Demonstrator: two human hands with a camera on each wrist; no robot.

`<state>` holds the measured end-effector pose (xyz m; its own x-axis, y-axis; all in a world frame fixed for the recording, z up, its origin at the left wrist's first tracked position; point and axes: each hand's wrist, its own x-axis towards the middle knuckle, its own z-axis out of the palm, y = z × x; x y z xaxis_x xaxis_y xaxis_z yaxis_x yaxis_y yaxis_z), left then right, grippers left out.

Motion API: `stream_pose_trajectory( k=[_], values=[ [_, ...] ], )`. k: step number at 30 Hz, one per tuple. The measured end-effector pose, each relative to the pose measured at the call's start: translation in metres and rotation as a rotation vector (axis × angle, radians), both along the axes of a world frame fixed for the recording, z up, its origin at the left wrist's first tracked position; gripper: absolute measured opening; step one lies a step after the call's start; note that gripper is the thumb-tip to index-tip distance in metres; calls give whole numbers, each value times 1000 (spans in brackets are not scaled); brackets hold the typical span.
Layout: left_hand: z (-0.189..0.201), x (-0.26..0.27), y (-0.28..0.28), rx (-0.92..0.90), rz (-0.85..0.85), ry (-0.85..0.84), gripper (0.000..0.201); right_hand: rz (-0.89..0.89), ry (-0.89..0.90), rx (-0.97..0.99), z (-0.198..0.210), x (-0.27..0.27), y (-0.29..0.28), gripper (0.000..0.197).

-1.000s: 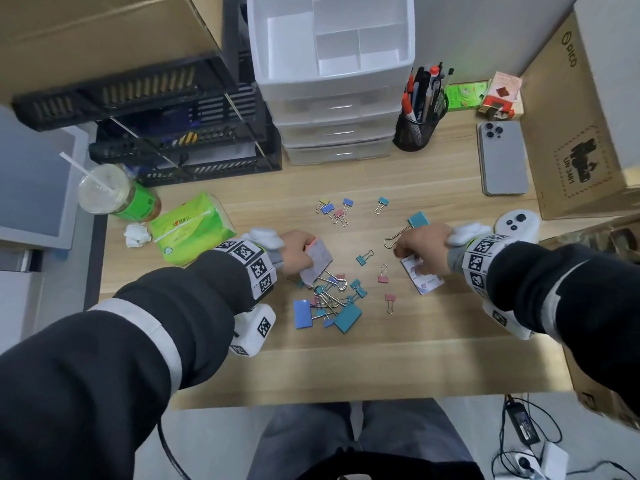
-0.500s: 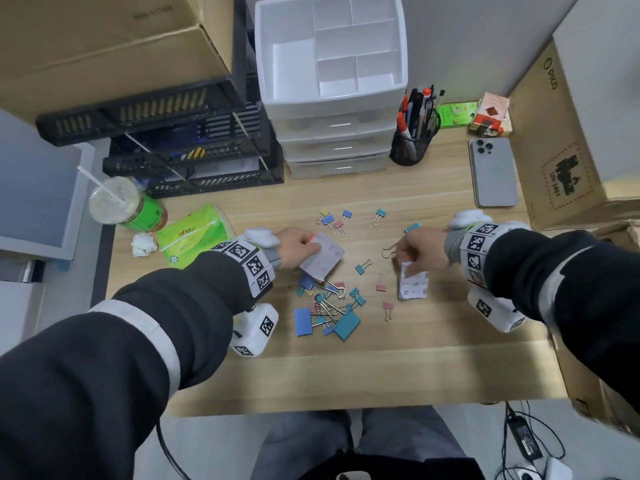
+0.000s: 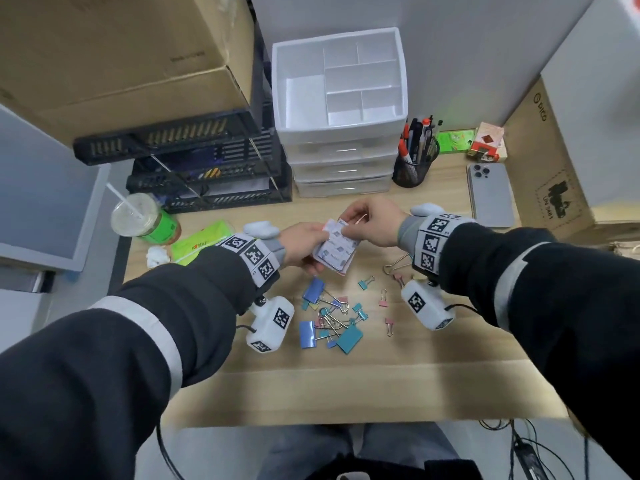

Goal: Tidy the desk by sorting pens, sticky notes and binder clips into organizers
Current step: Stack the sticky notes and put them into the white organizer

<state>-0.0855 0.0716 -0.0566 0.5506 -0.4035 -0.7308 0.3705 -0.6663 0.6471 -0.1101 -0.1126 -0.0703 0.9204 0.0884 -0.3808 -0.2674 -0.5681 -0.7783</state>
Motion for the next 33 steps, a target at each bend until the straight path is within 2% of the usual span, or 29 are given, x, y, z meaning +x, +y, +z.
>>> stream_pose_trajectory(
  k=[4,7,11,15,17,19,23,27,33],
  values=[
    [7,1,2,-69,19,42,19,-54,-25,4,5,1,5,11],
    [9,1,8,-110,-59,-34,22,-75,-44,13,11,0,7,15],
    [18,7,12,-102,-74,-109,25,-2,-67,6,21,2,9,24],
    [45,27,17,-116,-11,-197,22,79,-94,-2,46,16,11,37],
    [58,39,19,-123,35,-231,20,95,-144,-57,61,31,12,33],
    [72,50,19,-130,118,-284,19,65,-196,-88,82,50,14,27],
    [91,71,14,-61,246,-346,20,5,-322,-227,120,101,16,33],
    [90,80,13,17,206,-368,31,-9,-312,-384,139,152,13,35],
    [78,93,8,111,-42,-645,53,15,-220,-504,116,208,16,39]
  ],
)
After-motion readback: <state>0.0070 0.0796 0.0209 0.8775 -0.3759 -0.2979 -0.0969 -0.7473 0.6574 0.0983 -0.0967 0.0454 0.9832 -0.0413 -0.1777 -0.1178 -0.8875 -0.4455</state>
